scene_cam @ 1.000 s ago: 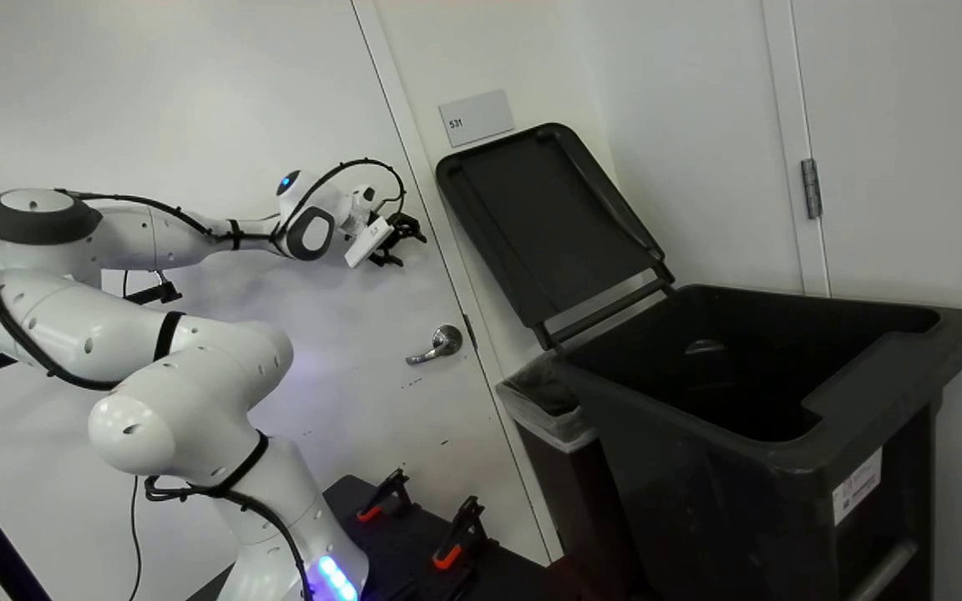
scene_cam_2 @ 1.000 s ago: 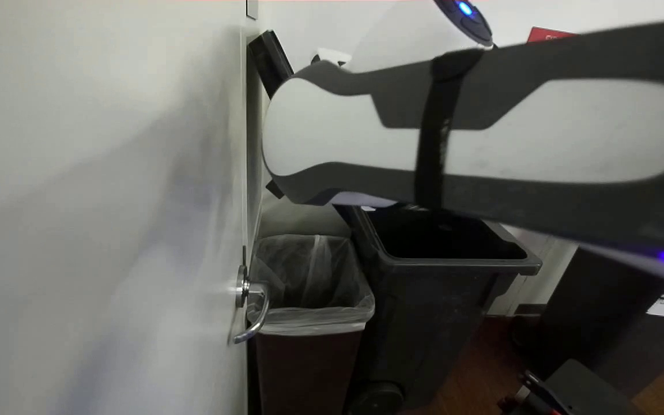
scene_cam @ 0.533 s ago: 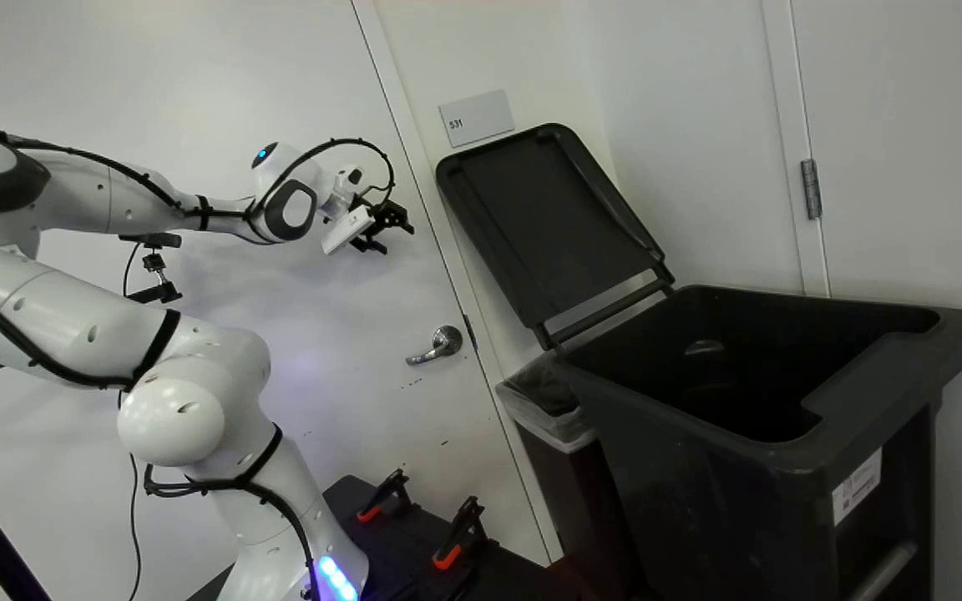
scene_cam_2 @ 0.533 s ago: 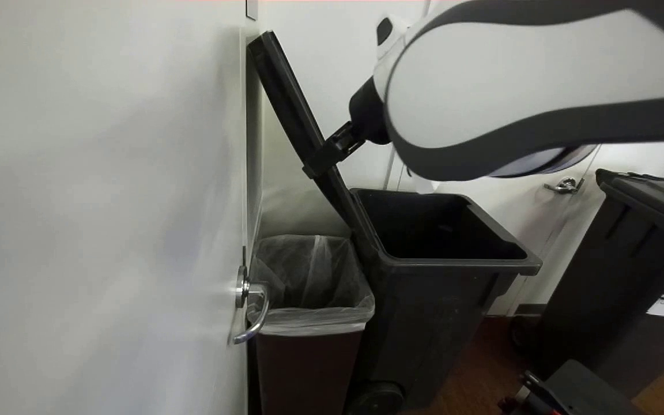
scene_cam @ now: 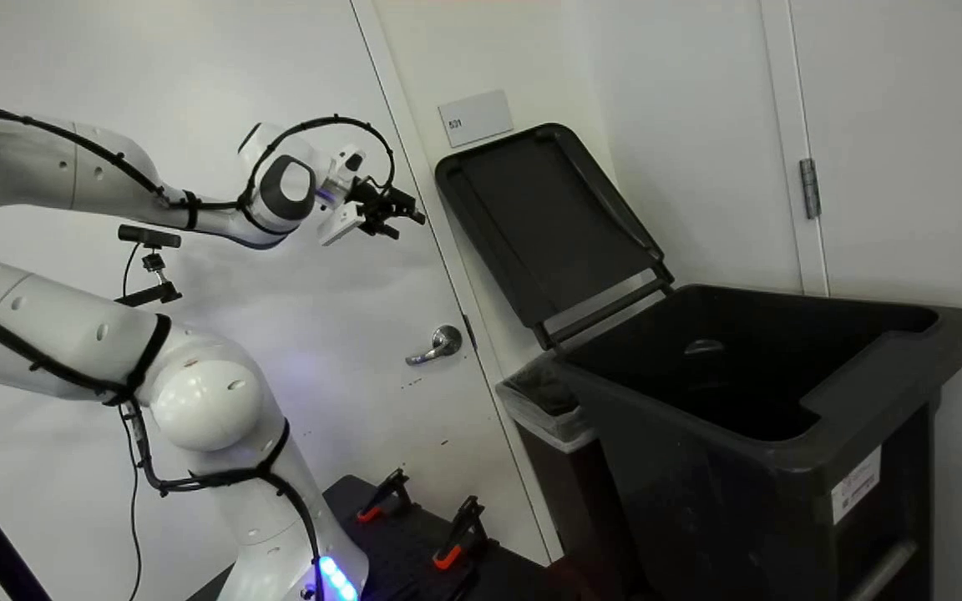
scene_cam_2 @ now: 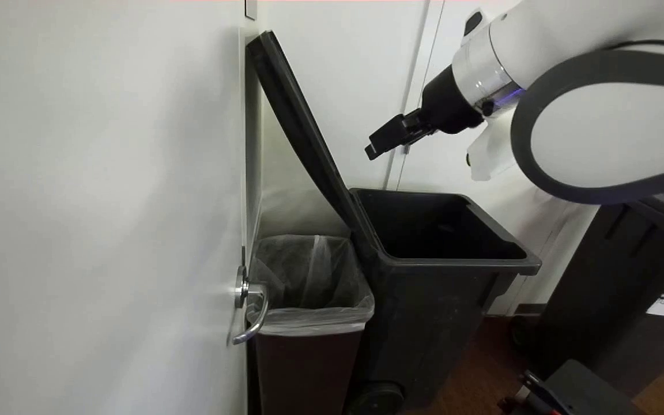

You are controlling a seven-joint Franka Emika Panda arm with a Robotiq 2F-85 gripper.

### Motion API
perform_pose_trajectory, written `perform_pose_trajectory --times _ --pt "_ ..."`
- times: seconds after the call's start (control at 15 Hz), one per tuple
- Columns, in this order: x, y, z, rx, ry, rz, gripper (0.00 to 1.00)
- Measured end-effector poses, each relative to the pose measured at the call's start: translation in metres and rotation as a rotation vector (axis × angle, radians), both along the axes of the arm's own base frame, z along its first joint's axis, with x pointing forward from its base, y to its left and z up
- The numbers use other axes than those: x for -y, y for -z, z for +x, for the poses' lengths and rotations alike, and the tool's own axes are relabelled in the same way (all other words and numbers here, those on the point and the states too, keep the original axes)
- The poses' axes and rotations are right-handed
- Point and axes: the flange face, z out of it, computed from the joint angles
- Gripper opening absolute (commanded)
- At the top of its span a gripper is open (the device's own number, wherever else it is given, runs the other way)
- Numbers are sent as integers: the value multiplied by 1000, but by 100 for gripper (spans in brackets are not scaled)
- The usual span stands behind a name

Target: Open the lid of the trash bin

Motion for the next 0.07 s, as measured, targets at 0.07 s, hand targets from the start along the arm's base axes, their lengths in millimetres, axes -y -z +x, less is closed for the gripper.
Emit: perform_pose_trajectory --times 0.07 --pt "6 1 0 3 33 7 100"
